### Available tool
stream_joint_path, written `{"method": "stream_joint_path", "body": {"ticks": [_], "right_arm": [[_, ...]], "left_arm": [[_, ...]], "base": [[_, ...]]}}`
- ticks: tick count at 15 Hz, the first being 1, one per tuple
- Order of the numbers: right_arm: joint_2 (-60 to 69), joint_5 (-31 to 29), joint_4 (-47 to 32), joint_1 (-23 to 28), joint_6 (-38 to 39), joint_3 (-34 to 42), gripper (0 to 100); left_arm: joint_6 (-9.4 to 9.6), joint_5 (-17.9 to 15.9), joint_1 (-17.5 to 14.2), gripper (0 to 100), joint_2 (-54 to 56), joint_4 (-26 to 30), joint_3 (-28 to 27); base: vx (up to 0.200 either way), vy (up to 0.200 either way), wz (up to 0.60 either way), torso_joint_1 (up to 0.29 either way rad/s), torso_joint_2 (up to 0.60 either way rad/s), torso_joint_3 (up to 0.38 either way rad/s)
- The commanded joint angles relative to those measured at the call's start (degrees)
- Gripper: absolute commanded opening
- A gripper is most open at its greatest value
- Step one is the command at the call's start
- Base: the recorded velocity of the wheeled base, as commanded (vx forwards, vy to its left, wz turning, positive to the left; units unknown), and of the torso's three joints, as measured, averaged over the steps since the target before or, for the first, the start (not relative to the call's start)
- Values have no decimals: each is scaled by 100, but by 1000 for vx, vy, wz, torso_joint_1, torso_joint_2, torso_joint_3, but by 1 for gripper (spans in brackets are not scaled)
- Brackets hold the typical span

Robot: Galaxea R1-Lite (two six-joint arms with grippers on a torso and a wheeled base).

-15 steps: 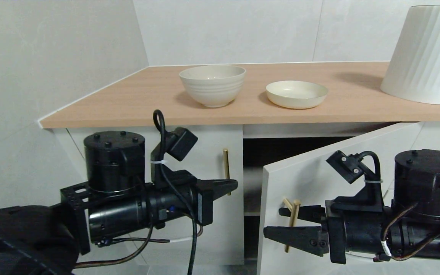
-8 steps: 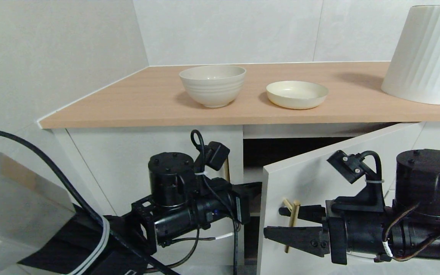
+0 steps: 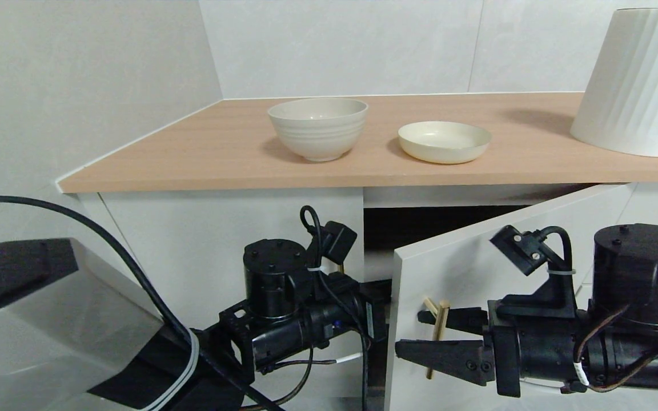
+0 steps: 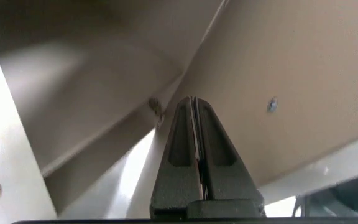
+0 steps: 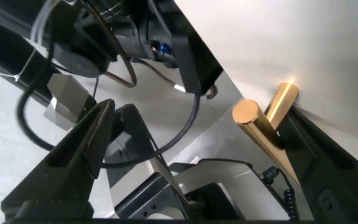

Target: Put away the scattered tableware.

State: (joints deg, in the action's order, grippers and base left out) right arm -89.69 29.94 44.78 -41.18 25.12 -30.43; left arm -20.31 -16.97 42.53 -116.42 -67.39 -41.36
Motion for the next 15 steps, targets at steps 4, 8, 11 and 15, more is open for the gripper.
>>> {"method": "stream_joint_path", "body": {"ticks": [4,8,11,15], "right_arm": [[-23,-15,-4,435,-175,230,100],[48,-23,14,892,-526,538,100],[751,-23,-48,892,-561,986,100],[2166,-23,-927,646,-561,1645,100]], "left_arm": [[1,-35,71,0,-153,-319,5],[1,-52,88,0,-91,-319,-3],[9,-43,115,0,-100,-319,5],[18,-43,115,0,-83,-327,23]], "base": [[0,0,0,0,0,0],[0,0,0,0,0,0],[0,0,0,0,0,0],[0,0,0,0,0,0]]}}
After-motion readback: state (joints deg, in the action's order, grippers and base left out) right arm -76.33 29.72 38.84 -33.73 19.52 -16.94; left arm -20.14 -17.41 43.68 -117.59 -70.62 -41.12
